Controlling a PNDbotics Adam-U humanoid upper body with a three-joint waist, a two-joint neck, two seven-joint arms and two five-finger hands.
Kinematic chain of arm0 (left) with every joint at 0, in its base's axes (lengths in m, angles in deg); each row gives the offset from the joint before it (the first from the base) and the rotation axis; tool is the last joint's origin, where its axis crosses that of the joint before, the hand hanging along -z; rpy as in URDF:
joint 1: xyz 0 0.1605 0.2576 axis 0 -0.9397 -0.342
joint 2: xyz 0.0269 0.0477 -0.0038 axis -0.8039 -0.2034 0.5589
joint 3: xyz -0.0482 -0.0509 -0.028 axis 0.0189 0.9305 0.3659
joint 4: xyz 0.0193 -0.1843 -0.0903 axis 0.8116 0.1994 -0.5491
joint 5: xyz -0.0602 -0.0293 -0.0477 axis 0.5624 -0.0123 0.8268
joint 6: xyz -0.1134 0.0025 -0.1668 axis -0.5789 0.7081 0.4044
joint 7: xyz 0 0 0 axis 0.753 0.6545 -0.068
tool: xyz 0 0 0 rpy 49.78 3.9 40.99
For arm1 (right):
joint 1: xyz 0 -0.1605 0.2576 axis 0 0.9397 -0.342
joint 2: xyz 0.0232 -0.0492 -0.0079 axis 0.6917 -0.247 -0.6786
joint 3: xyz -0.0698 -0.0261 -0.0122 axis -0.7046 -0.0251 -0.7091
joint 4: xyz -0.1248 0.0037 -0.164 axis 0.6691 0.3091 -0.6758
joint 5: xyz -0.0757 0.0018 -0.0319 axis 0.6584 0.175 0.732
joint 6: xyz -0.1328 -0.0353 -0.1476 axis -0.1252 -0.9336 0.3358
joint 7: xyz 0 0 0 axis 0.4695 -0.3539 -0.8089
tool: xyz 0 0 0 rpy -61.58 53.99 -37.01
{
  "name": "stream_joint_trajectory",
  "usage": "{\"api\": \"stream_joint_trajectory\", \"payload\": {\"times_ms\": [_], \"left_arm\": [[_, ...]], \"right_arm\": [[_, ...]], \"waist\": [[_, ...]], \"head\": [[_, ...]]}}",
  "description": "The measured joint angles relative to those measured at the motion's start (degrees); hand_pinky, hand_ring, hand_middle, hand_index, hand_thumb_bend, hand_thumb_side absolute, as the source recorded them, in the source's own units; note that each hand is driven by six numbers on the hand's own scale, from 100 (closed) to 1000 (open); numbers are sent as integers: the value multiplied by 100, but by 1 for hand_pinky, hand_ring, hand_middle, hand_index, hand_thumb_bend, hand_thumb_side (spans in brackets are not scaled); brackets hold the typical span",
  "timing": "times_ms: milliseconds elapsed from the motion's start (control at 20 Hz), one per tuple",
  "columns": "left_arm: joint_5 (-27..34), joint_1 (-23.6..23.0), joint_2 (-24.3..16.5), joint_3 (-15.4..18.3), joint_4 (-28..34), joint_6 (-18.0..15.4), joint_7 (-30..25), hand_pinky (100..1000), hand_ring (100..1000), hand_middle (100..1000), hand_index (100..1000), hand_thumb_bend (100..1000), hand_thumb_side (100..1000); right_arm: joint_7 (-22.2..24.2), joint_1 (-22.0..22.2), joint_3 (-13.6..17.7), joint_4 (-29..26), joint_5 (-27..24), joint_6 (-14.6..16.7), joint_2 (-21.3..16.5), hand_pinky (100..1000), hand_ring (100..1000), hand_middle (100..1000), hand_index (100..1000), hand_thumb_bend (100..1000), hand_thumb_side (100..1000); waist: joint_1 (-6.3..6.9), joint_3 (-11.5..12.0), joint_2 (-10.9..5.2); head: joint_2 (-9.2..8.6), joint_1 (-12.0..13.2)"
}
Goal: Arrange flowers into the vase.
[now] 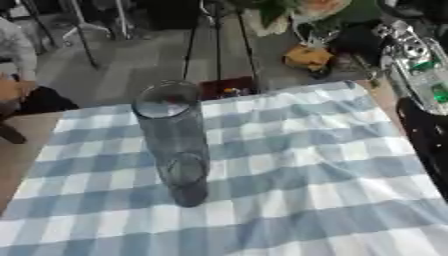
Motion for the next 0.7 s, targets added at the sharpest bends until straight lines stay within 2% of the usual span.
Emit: {"api": "stream_joint_trajectory", "payload": {"times_ms": [700], "left_arm": [[0, 10, -6, -26, 0, 25, -5, 420, 627, 703, 822, 100, 1000]], "right_arm": [[-555, -515, -80, -279, -1161, -552, 379, 100, 222, 100, 100, 235, 100]], "waist": [[-114, 112, -94]], "head": [[25, 15]]}}
